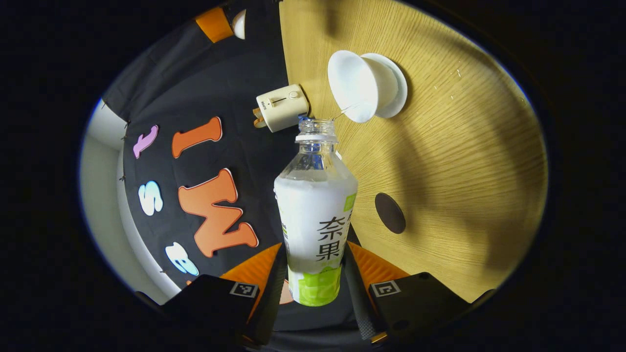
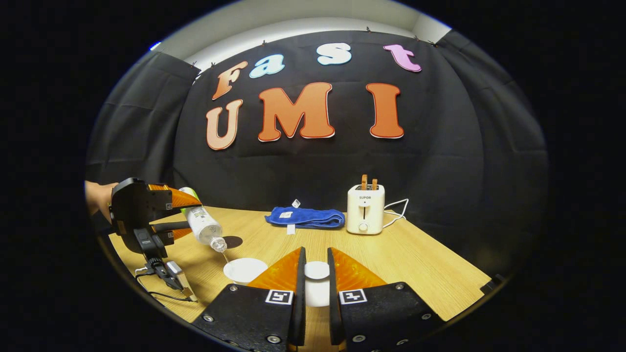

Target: Open the teacup lid with one hand, grasp the water bottle and pour water into the teacup with the other hand; after pouring, place the water bottle on the coaster and then close the teacup lid.

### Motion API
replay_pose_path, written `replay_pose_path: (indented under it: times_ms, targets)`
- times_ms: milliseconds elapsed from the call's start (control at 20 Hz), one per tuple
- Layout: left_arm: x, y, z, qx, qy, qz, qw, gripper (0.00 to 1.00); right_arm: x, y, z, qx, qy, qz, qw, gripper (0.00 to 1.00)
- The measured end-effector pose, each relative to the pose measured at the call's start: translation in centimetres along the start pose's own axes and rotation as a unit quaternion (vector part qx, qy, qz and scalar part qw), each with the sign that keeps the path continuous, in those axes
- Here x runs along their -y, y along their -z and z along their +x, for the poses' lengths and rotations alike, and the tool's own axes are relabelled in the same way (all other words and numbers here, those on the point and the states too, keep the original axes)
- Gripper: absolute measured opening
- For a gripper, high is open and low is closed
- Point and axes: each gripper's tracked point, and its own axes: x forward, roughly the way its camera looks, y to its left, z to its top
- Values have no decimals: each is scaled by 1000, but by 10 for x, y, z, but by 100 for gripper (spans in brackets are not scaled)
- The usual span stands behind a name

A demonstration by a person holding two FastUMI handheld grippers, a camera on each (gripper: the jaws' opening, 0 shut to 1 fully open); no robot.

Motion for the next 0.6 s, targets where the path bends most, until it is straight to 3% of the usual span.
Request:
replay_pose_path:
  times_ms: [600]
  targets:
    - [-21,-22,4,27,-18,65,997,67,-3,4,0,-3,-8,20,1000,20]
